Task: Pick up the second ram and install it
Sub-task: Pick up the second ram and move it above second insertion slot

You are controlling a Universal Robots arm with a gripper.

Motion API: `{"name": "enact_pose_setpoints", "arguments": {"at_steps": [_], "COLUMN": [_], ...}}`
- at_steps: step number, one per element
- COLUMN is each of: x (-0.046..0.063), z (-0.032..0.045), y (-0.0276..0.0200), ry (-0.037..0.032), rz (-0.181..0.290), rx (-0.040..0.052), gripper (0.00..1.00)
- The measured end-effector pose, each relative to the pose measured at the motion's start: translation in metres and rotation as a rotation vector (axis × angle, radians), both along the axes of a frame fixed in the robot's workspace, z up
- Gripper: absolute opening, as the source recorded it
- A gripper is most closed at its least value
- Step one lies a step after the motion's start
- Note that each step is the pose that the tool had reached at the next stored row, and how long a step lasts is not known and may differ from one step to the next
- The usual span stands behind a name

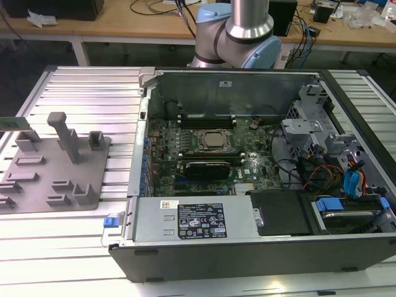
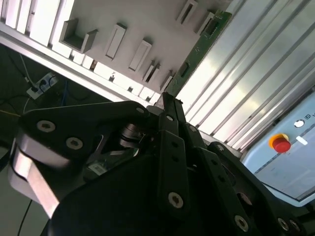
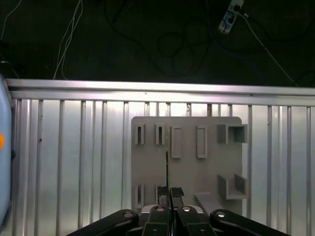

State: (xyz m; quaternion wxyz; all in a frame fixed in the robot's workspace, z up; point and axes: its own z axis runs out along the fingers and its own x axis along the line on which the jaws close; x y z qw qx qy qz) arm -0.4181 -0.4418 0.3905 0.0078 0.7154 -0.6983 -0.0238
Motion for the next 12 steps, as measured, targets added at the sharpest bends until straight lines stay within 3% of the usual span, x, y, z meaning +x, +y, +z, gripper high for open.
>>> {"name": "enact_pose_setpoints", "arguments": {"at_steps": [3, 7, 12], "x": [0.001, 0.001, 0.011], "z": [0.0128, 0.0149, 0.0148], "y": [0.0000, -0.0001, 0.0000], "ry": [-0.0001, 0.0000, 0.0004], "rz": [0.000, 0.000, 0.000], "rx": [0.0000, 0.0000, 0.0000], "gripper": [0.09, 0.09, 0.09]}}
